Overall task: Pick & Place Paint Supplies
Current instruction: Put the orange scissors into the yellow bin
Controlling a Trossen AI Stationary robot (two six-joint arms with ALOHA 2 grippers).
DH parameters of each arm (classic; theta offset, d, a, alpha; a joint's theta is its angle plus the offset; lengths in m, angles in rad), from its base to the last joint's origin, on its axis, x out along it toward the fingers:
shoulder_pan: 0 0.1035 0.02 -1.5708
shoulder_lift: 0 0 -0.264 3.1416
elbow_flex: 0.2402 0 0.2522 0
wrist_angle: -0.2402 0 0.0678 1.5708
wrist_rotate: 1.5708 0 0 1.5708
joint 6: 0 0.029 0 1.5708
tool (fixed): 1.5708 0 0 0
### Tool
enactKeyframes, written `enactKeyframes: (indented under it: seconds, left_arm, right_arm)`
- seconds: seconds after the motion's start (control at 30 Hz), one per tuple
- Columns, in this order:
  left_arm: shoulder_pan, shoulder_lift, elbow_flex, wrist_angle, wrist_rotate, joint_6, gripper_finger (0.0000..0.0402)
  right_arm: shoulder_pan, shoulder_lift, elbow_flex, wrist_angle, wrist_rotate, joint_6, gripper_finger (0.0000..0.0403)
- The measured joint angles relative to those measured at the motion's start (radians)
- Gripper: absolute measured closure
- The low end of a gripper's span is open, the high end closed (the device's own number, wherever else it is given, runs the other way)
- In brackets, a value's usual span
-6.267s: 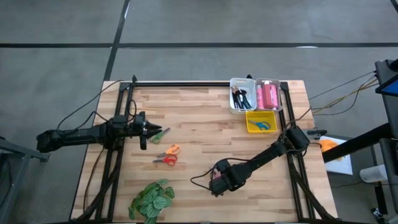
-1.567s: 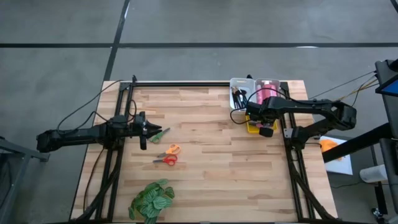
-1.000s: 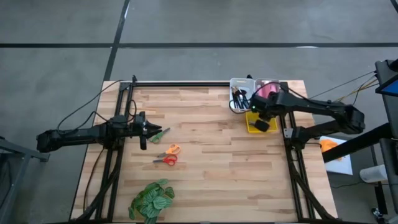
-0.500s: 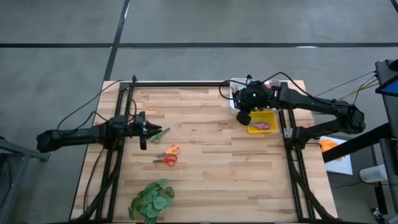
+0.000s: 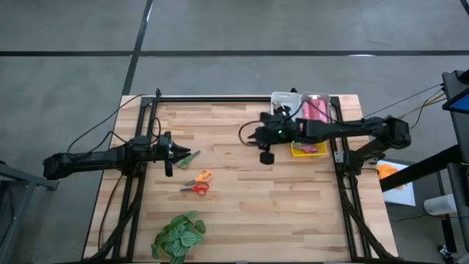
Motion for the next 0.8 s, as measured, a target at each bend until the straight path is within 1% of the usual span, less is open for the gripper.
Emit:
enactKeyframes:
  seconds: [0.13,0.23,0.3,0.43,0.6,0.73,0.8]
  left_arm:
    - [0.0,0.0,0.0,0.0,0.0,0.0,0.0315]
    - [0.0,0.0,0.0,0.0,0.0,0.0,0.0315]
    - [0.0,0.0,0.0,0.0,0.0,0.0,0.0315]
    - [0.0,0.0,0.0,0.0,0.0,0.0,0.0315]
    - [0.0,0.0,0.0,0.0,0.0,0.0,0.0315]
    - [0.0,0.0,0.0,0.0,0.0,0.0,0.0315]
    - [0.0,0.0,0.0,0.0,0.0,0.0,0.0315]
  right_arm:
    - [0.036,0.102,0.0,0.177,-0.007,-0.041,0.0335]
    - [0.055,0.183,0.0,0.314,-0.051,-0.037,0.0335]
    - [0.067,0.239,0.022,0.359,-0.093,-0.018,0.0335]
    - [0.094,0.35,0.113,0.347,-0.154,0.01,0.0335]
    - [0.136,0.487,0.273,0.241,-0.187,0.021,0.0335]
    - [0.152,0.572,0.399,0.132,-0.211,0.01,0.0335]
    - [0.158,0.616,0.446,0.108,-0.225,-0.006,0.0335]
